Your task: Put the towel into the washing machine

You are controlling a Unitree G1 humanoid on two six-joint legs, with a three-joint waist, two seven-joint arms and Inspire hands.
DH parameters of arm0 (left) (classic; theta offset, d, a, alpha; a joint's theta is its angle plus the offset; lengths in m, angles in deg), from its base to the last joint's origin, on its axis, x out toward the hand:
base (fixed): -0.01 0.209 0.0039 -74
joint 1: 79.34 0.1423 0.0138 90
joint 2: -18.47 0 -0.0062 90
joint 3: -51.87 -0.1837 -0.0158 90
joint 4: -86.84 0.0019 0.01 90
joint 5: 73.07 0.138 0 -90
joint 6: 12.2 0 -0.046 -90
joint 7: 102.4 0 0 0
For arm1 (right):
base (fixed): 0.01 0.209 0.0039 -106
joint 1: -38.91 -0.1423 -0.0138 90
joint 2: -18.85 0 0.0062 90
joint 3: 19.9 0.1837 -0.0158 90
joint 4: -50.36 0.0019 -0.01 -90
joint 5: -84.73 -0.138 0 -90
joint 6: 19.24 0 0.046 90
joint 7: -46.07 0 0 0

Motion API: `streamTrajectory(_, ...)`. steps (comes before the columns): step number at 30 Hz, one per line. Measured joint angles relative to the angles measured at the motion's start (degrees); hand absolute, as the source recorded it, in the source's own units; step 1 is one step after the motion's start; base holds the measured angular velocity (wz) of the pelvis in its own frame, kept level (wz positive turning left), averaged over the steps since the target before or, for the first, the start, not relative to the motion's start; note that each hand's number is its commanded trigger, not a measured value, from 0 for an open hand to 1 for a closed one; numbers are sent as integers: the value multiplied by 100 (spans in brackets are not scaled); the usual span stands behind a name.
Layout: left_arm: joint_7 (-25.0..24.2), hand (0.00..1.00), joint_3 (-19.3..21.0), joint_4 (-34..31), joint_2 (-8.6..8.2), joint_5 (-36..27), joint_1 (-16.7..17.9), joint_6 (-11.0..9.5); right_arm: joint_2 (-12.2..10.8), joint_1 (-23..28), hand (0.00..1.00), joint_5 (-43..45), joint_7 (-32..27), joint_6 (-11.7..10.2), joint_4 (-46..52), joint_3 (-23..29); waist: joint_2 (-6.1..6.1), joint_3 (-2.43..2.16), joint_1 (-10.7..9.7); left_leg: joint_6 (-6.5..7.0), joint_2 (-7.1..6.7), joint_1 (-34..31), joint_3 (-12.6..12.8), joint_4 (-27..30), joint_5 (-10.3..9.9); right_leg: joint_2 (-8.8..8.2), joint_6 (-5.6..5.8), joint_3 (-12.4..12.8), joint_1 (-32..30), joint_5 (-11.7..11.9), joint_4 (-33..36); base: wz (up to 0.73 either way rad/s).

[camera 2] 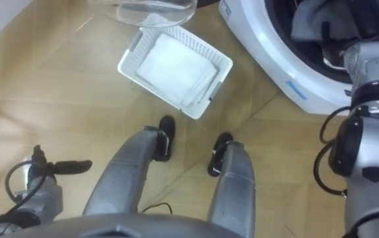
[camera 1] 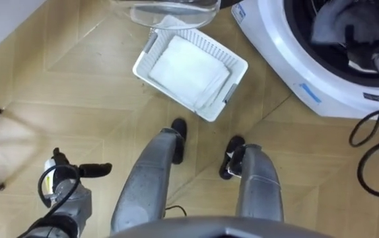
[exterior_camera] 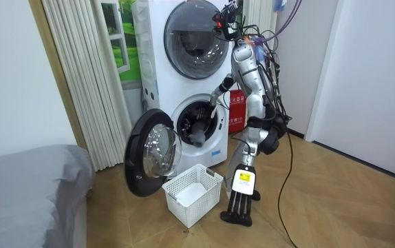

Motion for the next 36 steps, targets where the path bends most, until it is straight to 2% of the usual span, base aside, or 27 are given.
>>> streamTrajectory(3,-85,0,1,19,-15,20,-10,20,0,72,0,-14,-94,-148,-49,37,82,-18,8,7,32,97,6,-70,7,43,12,-3,115,48,-136,-6)
streamTrajectory(7,-246,0,99,145,-11,16,-13,16,-26,353,0,-6,-103,-197,-71,36,126,-31,25,6,24,440,9,-312,20,56,26,-14,448,82,-369,-2)
streamTrajectory(9,-403,0,101,177,-17,-13,-39,13,-128,525,0,-126,-23,-437,-89,24,155,-48,125,-8,65,606,10,-482,37,128,21,-10,628,163,-607,-10)
streamTrajectory(11,-571,0,98,261,-32,10,-87,-30,-167,787,0,-181,108,-557,-122,24,157,-50,199,-12,56,831,4,-671,69,135,27,-38,845,193,-788,0)
streamTrajectory(13,-698,0,100,348,-25,17,-93,-38,-265,1099,0,-185,309,-633,-113,10,170,-55,201,-24,72,1055,-5,-825,75,170,25,-95,1111,219,-999,2)
streamTrajectory(16,-880,0,205,584,-25,6,-106,-126,-580,1632,0,89,610,-832,-79,-183,171,-60,180,-78,81,1449,-74,-1159,108,243,17,-159,1545,273,-1387,4)
streamTrajectory(18,-981,0,215,591,-25,58,-109,-140,-791,2101,0,916,698,-1038,-81,-430,204,-91,172,-106,83,1643,-133,-1297,126,271,3,-260,1798,297,-1586,11)
streamTrajectory(19,-1015,0,224,591,-21,141,-108,-142,-828,2236,0,1219,719,-1057,-106,-509,210,-95,174,-112,88,1690,-135,-1337,129,281,0,-269,1851,307,-1633,4)
streamTrajectory(21,-1170,0,222,642,-15,205,-98,-164,-947,2735,0,2763,781,-1153,-165,-1052,250,-120,172,-137,102,1884,-137,-1498,137,359,-12,-300,2094,381,-1928,-5)
streamTrajectory(24,-1274,0,173,816,-15,190,-92,-214,-1042,3187,0,4481,918,-1192,-300,-1882,289,-144,98,-178,177,2170,-78,-1727,139,435,-35,-272,2366,469,-2203,-17)
streamTrajectory(27,-1449,0,185,804,-16,267,-43,-277,-1182,3528,0,5728,1149,-1229,-339,-2356,321,-167,52,-231,186,2438,-70,-1929,151,474,-63,-300,2582,492,-2338,-7)
streamTrajectory(30,-1608,0,202,792,-15,421,144,-277,-1398,3727,0,6503,1411,-1223,-356,-2518,366,-195,-4,-281,203,2791,-73,-2135,169,526,-84,-299,2920,507,-2540,-4)
streamTrajectory(33,-1709,0,242,778,-14,490,375,-272,-1504,3981,0,6825,1675,-1217,-299,-2639,376,-228,-13,-325,203,3150,-73,-2385,198,538,-86,-357,3228,508,-2704,0)
streamTrajectory(36,-1721,0,454,761,-13,645,624,-254,-1518,4154,0,7076,1869,-1210,-304,-2655,357,-240,-34,-340,202,3430,-82,-2513,205,555,-89,-427,3545,509,-2895,3)
